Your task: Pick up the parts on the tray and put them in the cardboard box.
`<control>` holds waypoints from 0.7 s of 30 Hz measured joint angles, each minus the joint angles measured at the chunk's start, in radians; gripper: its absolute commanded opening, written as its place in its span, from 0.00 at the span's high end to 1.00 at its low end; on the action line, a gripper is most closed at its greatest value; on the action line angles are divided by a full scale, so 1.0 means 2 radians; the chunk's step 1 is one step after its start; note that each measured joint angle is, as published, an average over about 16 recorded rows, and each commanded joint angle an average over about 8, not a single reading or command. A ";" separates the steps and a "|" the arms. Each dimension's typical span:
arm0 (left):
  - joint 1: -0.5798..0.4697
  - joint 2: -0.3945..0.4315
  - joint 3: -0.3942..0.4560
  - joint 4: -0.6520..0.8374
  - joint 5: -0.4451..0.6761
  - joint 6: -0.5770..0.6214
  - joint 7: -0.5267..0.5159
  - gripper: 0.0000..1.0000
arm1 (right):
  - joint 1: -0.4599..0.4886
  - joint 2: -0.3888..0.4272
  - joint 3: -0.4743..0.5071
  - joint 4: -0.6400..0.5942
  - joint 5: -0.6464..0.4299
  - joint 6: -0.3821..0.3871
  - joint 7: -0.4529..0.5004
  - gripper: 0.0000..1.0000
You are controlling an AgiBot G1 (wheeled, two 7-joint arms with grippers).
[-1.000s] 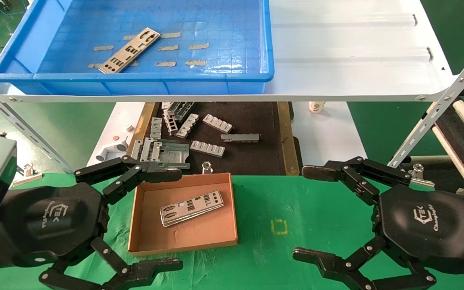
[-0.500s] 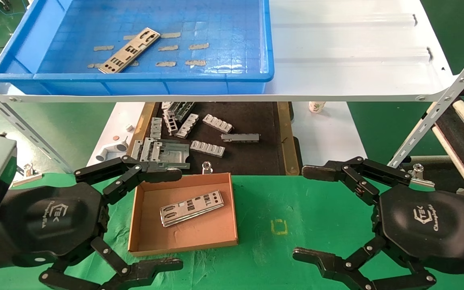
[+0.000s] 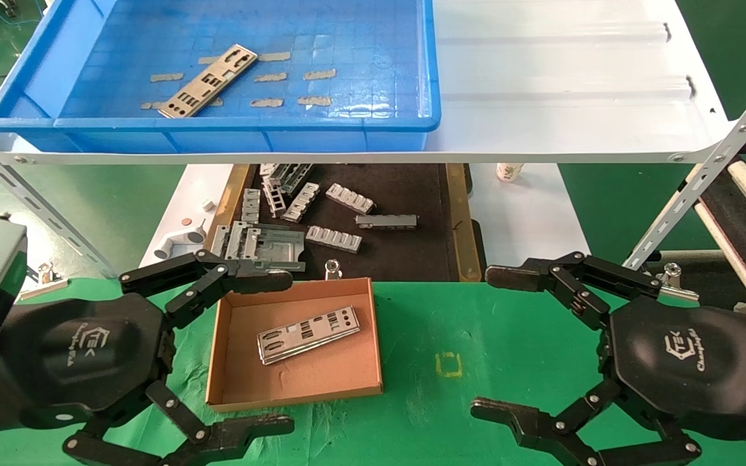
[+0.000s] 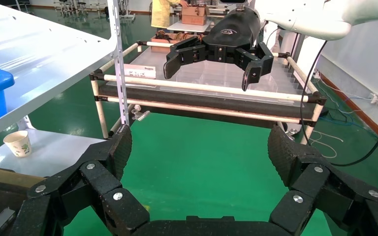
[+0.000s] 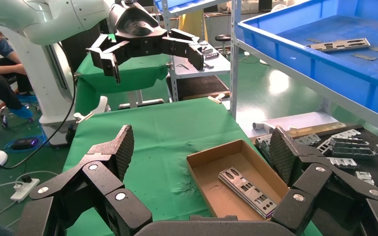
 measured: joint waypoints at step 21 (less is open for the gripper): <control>0.000 0.000 0.000 0.000 0.000 0.000 0.000 0.00 | 0.000 0.000 0.000 0.000 0.000 0.000 0.000 0.00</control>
